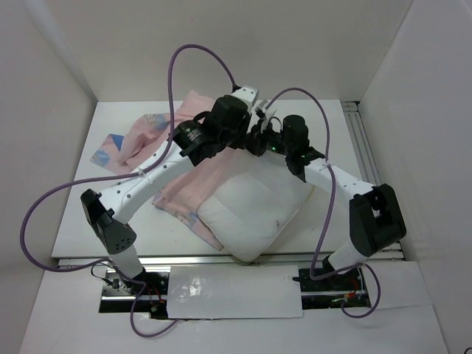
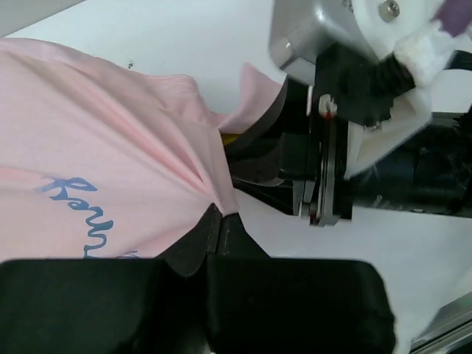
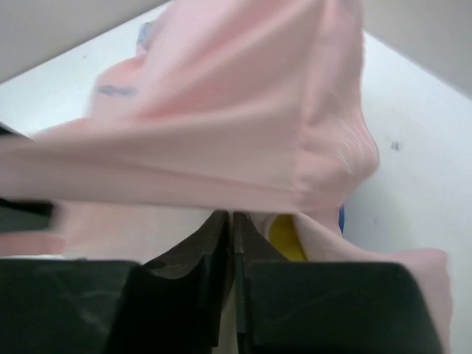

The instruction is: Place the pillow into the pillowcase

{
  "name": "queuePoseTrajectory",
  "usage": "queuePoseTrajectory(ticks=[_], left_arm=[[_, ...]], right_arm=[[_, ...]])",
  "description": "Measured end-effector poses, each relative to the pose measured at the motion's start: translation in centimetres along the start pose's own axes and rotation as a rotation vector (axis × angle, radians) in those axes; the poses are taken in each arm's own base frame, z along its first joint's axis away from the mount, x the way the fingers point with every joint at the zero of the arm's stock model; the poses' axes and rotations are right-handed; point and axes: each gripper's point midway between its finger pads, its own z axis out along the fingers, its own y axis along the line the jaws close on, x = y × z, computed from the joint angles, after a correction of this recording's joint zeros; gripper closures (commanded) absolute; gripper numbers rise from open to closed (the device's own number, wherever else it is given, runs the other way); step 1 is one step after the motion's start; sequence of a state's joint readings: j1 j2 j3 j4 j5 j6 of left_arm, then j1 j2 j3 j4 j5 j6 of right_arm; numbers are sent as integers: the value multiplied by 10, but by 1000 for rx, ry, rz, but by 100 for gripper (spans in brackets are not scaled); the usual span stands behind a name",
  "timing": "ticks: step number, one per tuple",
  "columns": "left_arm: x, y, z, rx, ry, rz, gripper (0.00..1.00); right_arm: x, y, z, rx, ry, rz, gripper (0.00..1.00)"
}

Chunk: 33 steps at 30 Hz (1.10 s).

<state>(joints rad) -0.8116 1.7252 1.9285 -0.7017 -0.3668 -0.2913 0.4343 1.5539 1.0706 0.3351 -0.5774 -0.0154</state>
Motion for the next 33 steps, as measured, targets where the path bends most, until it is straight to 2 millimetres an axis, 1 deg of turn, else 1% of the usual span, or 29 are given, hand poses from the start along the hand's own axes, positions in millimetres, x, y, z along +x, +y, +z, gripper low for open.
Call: queuePoseTrajectory(ticks=[1,2,4,6,7,9,13,16,18,22,23,26,27,28,29,31,32,33], left_arm=[[1,-1,0,1,-1,-2,100],[1,0,1,0,-3,-8,100],[3,5,5,-13,1,-35,100],[5,15,9,-36,8,-67,100],[4,20,11,-48,7,-80,100],[3,31,16,-78,6,-112,100],[7,45,27,-120,17,-160,100],[10,49,33,-133,27,-178,100],[12,49,35,-135,33,-177,100],[12,49,36,-134,33,-177,100],[12,48,36,-132,34,-177,100],[13,47,36,-124,37,-176,100],[13,46,36,-120,38,-176,100],[13,45,36,-117,39,-176,100],[13,45,37,-114,40,-176,100],[15,44,37,-108,44,-174,100],[15,44,37,-107,47,-173,100],[16,44,37,-107,49,-170,100]], right_arm=[[8,-5,-4,22,13,21,60],[16,-11,-7,46,27,41,39],[29,-18,-14,83,53,70,24],[35,-21,-21,115,82,91,14],[35,-22,-26,137,94,97,1],[33,-24,-35,172,106,97,1],[28,-32,-61,262,140,111,0],[35,-34,-71,286,169,131,0],[47,-28,-73,260,200,146,0],[84,-5,-75,188,291,168,0],[89,-2,-75,184,306,163,0],[97,-6,-73,215,327,152,0],[101,-10,-72,237,338,151,1],[106,-14,-71,259,348,149,6],[112,-18,-68,275,358,149,32],[125,-22,-63,281,383,149,60],[130,-21,-59,273,391,152,89],[135,-18,-54,258,397,148,100]])
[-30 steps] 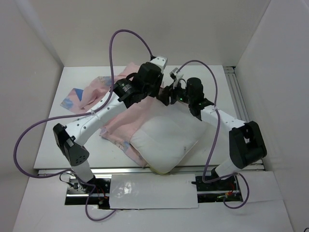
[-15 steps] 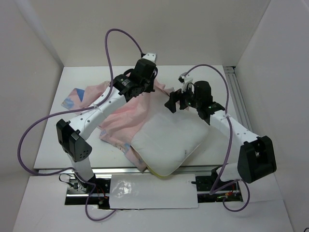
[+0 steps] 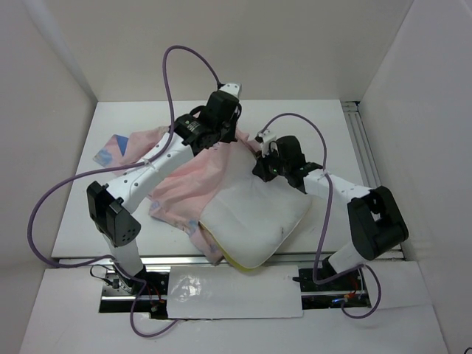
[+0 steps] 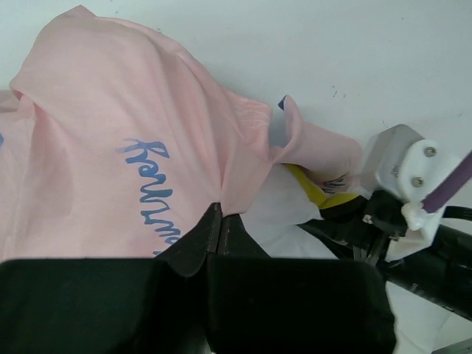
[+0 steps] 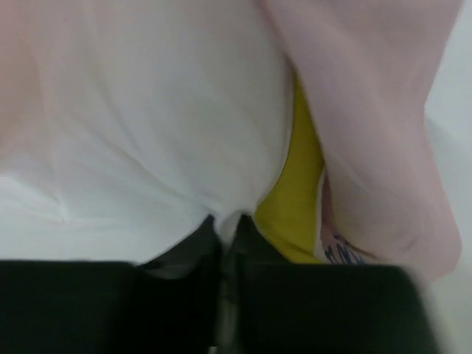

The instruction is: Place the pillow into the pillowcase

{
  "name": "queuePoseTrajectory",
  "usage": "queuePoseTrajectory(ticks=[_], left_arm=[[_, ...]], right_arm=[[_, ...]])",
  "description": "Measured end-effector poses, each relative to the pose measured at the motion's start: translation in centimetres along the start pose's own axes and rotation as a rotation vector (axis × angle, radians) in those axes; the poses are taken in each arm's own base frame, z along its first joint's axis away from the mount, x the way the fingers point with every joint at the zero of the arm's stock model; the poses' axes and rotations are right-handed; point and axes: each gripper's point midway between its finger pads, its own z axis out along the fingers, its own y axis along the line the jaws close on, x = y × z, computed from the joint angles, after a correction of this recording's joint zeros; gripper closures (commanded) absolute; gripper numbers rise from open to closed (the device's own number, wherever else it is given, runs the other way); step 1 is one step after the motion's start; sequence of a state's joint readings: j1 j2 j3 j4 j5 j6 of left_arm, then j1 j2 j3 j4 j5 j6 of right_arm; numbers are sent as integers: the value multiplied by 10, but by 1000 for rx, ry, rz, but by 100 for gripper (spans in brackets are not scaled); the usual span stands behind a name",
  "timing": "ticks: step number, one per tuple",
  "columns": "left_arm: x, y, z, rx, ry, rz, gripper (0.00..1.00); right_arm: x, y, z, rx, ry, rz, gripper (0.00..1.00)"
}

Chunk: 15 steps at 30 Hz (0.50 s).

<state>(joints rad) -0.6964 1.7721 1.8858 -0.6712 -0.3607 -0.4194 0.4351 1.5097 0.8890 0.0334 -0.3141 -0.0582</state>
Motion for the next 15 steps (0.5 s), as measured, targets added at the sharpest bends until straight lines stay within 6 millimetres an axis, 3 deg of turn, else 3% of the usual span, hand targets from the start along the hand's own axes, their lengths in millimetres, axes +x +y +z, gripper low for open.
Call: queuePoseTrajectory(ticks=[3,7,12,15], left_arm=[[1,0,0,1,3,5,100],[-4,1,-1,1,-9,21,100],[-24,-4,-10,43,-53,21,100],[-30,-20,-21,104,-75,36,100]], right_arm=[[-1,12,7,-38,-5,-30,100],[-21,33,-2,-107,-61,-126,100],[-70,71,-42,-195,-227,-257,100],[-100,92,-63,-239,-347,-312,100]])
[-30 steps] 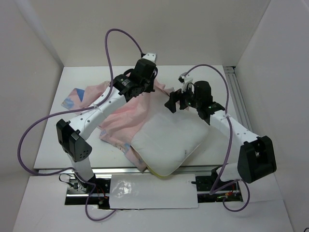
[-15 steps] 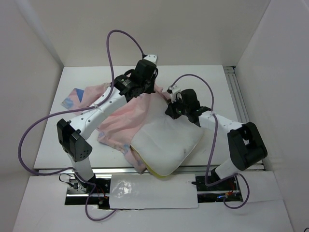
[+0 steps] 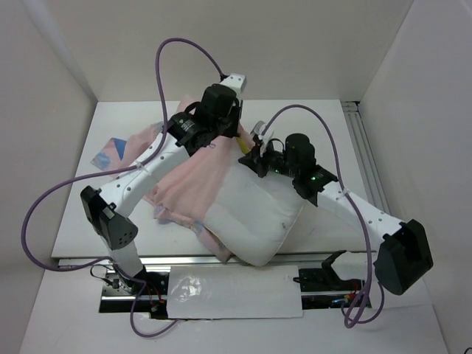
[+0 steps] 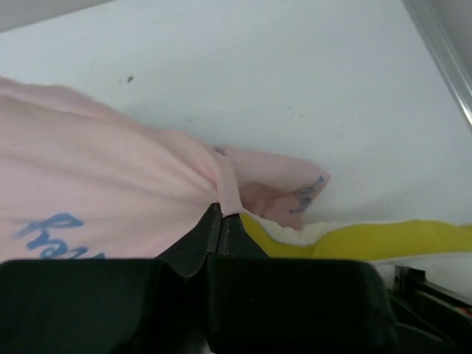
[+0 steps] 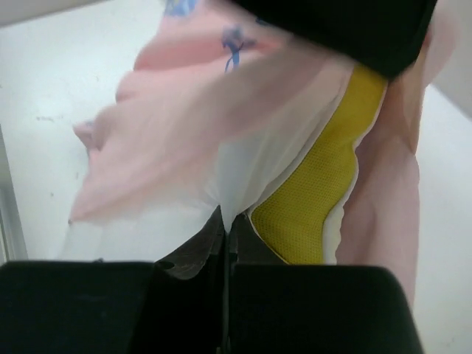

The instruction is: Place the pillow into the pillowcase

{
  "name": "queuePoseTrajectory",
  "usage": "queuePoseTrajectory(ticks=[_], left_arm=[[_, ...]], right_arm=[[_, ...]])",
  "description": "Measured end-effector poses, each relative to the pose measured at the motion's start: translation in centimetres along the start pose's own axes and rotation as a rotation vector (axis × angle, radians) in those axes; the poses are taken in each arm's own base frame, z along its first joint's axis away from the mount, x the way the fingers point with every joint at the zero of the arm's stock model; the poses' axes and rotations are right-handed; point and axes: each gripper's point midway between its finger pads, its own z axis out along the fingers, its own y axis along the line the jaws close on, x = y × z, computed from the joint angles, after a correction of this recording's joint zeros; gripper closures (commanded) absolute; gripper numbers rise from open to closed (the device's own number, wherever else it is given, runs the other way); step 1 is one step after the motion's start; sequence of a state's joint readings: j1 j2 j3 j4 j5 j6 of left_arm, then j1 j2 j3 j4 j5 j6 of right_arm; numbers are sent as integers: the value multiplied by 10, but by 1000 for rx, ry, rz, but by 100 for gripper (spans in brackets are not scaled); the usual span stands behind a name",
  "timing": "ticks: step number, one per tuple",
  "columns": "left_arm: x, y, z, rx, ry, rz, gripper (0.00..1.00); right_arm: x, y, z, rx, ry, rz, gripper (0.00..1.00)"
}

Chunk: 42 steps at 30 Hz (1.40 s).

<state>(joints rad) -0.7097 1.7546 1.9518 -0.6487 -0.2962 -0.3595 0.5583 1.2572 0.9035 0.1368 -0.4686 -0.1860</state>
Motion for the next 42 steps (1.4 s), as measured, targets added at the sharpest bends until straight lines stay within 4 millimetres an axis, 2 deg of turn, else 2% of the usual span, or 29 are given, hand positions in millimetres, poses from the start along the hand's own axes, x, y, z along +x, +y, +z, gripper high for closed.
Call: queuePoseTrajectory(ticks=[3,7,8,11,17,21,25,26,27,28,29,30,31,32,33,34,35,36,39,42], left_arm=[[6,-27,-21,93,-14,40,100],[9,-61,-58,237,-31,86,100],[9,-67,-65,267,-34,90,100],[8,-67,-71,284,-47,112,100],[13,-73,-67,320,-47,136,100],[14,-78,-61,352,-57,134,100],[18,-72,-33,392,-20,81,100],[23,-69,-21,398,2,67,98],[30,-64,-7,398,31,47,96],[38,-60,6,397,63,30,82],[46,-55,19,392,92,20,77],[57,-50,32,388,132,-2,65],[68,-46,41,384,170,-17,65],[80,-43,51,389,215,-35,45],[90,-41,58,395,248,-45,34],[94,-40,63,407,265,-61,23],[98,-38,66,411,282,-72,7],[100,-35,66,405,296,-79,0],[99,-34,63,415,306,-109,0],[97,-30,51,401,291,-116,0]], right_arm=[[-19,1,4,-9,-74,-16,100],[-24,-8,21,13,-153,27,100],[-23,-9,26,17,-183,39,100],[-26,-13,35,14,-267,70,100],[-30,-14,36,9,-364,121,100],[-30,-22,32,56,-415,174,95],[-11,-43,34,151,-381,278,90],[-2,-52,33,183,-359,313,83],[6,-60,33,210,-337,344,79],[16,-69,31,243,-312,377,73],[27,-79,29,279,-288,411,58],[34,-88,26,311,-273,443,46],[39,-97,23,342,-257,468,37],[45,-108,19,373,-241,492,31],[51,-116,15,401,-216,506,20],[63,-122,11,425,-177,549,0],[71,-126,9,441,-150,581,0],[80,-132,4,469,-116,606,0],[95,-145,-5,528,-13,677,0],[103,-147,-13,575,71,708,0]])
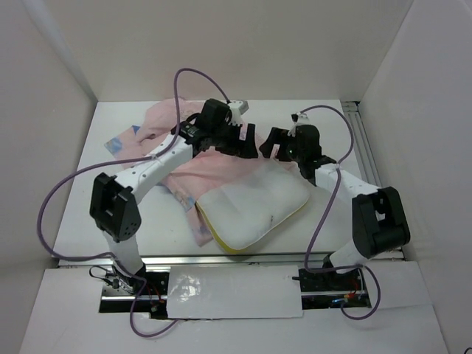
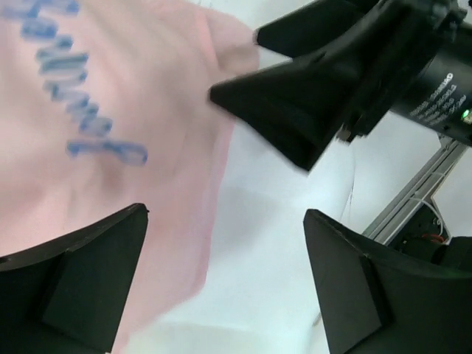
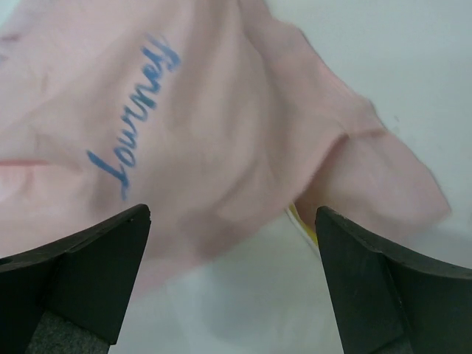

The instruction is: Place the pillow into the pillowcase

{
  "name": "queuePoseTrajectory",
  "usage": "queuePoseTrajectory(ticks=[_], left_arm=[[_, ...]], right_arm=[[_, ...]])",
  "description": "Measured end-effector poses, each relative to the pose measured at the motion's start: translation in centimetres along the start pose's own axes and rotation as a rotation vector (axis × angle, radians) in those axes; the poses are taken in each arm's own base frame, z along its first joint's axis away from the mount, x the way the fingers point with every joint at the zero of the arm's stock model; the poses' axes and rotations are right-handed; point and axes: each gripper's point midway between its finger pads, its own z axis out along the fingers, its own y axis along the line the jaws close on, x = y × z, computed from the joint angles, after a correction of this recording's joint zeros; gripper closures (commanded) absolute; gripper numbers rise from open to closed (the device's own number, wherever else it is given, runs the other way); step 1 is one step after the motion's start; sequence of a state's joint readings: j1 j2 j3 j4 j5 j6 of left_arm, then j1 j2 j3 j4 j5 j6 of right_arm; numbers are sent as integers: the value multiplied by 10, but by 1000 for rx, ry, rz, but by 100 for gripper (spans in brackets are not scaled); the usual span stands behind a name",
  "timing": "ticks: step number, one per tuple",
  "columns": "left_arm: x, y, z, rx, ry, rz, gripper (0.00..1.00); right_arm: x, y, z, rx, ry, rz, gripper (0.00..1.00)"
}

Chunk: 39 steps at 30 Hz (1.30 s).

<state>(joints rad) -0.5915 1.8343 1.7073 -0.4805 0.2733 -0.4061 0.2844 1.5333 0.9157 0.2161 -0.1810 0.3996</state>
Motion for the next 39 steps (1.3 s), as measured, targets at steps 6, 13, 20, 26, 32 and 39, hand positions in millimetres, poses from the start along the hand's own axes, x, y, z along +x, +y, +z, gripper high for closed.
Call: queuePoseTrajectory(ticks=[6,13,20,26,32,39], left_arm=[[41,12,-78,-132,-88,-119,0],[148,56,-128,-303,-117,-360,0],[267,99,-109,-462,109,-521,0],[267,113,-93,-472,75,-586,0],[268,118,-76,-451,54,-613,31],[269,123,-58,-469,71,-607,100]], right_arm=[[15,-7,-46,132,73,-28,0],[35,93,-86,-110,107,-262,0],[125,166,-116,-300,290,-553,0],[181,190,-141,-362,387,-738,0],[202,183,-140,-329,439,-772,0],[242,159,-136,-282,512,-829,0]])
